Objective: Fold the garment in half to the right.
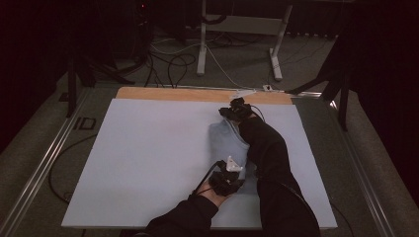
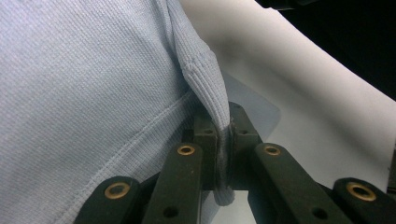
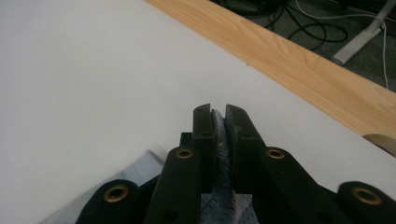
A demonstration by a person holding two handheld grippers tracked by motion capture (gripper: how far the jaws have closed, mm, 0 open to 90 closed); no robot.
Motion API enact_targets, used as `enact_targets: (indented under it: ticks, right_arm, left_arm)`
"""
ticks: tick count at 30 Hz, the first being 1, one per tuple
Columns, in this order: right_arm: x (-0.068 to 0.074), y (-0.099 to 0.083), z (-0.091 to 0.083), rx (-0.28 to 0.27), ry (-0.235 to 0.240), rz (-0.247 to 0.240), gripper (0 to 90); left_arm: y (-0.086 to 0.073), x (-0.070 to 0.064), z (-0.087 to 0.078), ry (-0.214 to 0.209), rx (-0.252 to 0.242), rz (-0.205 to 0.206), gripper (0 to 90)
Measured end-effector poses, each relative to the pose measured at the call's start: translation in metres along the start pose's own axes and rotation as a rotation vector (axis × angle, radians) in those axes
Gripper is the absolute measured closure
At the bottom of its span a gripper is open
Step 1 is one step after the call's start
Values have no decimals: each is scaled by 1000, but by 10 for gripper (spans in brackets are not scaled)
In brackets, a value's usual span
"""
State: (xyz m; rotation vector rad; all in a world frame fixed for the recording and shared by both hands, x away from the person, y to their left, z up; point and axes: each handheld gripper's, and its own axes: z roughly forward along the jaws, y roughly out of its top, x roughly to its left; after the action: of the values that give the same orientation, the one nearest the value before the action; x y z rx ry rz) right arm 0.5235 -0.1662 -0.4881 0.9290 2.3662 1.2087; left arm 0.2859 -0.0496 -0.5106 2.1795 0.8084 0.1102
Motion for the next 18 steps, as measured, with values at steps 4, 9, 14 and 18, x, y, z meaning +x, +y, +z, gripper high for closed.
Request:
enact_targets:
  ticks: [4, 9, 14, 18]
  right_arm:
    - [-5, -5, 1, 29, -8, -2, 817]
    - [-9, -7, -1, 38, -13, 26, 695]
    - [-13, -6, -12, 67, 0, 31, 559]
    - [-16, -4, -23, 87, 10, 35, 488]
  left_arm:
    - [0, 0, 4, 4, 3, -3, 857]
    - [0, 0, 8, 6, 6, -4, 857]
    - [1, -2, 10, 14, 13, 3, 857]
    - [2, -3, 12, 20, 16, 6, 857]
